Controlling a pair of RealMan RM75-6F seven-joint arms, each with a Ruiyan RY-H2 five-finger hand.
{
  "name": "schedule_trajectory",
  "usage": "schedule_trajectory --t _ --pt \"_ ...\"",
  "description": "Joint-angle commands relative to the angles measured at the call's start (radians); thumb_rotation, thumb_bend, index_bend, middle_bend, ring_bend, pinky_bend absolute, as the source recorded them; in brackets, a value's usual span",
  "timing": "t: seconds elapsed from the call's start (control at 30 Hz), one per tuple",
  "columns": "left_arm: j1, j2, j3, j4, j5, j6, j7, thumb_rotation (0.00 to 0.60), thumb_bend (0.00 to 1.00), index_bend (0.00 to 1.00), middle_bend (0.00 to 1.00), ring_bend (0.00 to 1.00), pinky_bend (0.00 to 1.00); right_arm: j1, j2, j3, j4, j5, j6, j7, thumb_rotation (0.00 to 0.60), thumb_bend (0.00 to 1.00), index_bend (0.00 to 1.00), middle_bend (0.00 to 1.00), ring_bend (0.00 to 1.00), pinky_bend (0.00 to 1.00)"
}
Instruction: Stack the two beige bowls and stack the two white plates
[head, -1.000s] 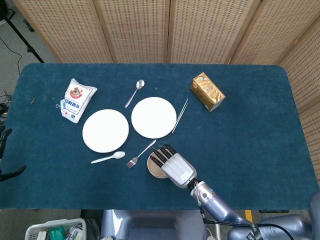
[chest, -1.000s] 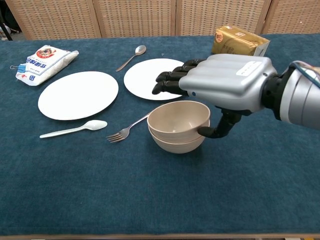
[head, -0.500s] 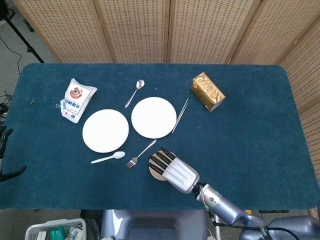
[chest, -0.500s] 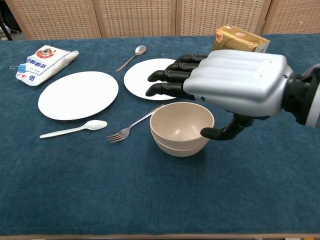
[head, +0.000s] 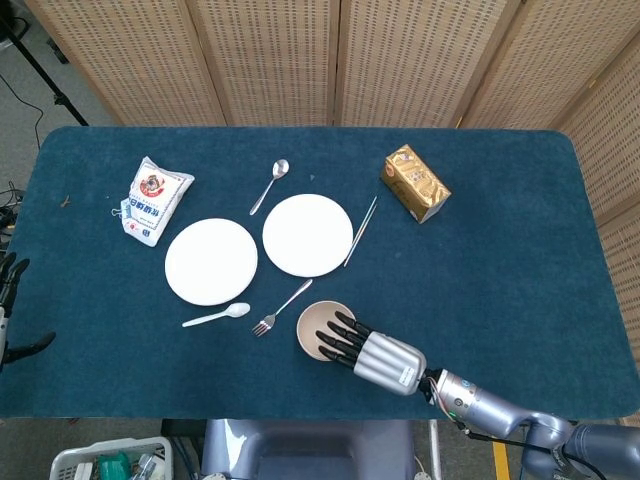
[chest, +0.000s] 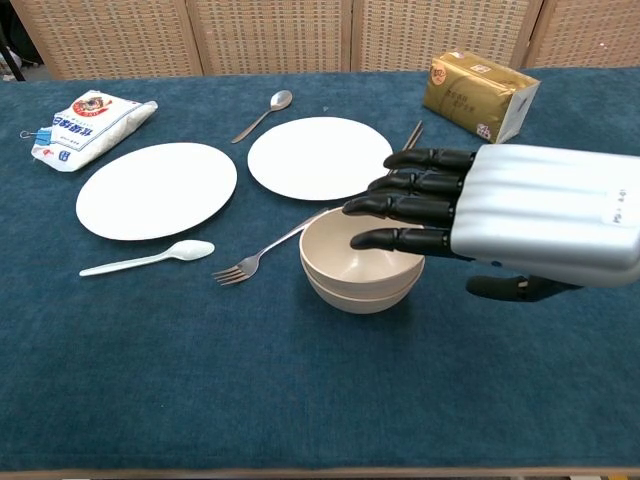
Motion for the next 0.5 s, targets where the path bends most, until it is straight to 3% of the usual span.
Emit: schedule_trajectory --t 0.03,0.5 --pt "-0.001 -0.002 0.000 0.002 -0.002 -0.004 0.002 0.600 0.07 0.00 0.00 0.00 0.00 -0.018 0.001 -0.020 0.032 -0.021 -0.004 -0.003 0.600 0.43 0.00 0.00 0.00 0.00" --pt "-0.002 -0.004 0.001 0.003 -0.002 -0.005 0.003 0.600 0.07 0.00 0.00 0.00 0.00 -0.050 -0.035 -0.015 0.069 -0.049 -0.031 -0.012 0.600 0.44 0.00 0.00 0.00 0.00"
